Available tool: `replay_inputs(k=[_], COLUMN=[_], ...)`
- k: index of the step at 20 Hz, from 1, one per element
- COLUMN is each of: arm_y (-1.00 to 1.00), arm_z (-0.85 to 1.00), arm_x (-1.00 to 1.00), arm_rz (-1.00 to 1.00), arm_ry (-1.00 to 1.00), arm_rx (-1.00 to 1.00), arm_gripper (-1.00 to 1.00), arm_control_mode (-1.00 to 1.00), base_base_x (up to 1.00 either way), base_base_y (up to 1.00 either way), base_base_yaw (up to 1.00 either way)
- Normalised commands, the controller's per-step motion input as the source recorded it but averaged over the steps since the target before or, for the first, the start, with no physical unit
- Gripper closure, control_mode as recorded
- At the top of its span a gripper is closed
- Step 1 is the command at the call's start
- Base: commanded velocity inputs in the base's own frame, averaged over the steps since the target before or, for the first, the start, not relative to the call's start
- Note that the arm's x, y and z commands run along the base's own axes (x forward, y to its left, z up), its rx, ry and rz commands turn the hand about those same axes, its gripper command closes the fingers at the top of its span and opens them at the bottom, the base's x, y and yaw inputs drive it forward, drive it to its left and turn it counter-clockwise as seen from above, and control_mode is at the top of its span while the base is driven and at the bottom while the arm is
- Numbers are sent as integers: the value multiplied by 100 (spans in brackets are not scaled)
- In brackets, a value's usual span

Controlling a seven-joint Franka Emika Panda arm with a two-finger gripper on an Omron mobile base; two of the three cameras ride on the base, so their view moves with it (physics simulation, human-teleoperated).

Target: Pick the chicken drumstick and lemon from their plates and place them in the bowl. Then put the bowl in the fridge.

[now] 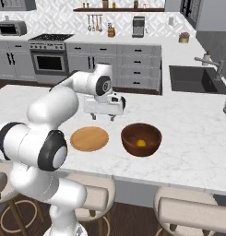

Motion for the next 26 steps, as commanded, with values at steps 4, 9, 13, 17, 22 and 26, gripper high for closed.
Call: replay_inputs(k=[4,9,13,17,22,26], arm_y=[90,67,0,8,31,0], arm_z=[14,-5,-4,0,-1,0], arm_x=[-100,-87,-6,0,0,0], arm_rz=[10,3,0,0,0,0], arm_ry=[0,0,0,0,0,0], arm_rx=[0,0,0,0,0,0], arm_gripper=[-100,-100,-100,-100,-100,-100], arm_control_mode=[-100,-100,-100,-100,100,100], base_base_x=[0,0,0,0,0,0], base_base_y=[0,0,0,0,15,84], base_base_yaw=[0,0,0,0,0,-1])
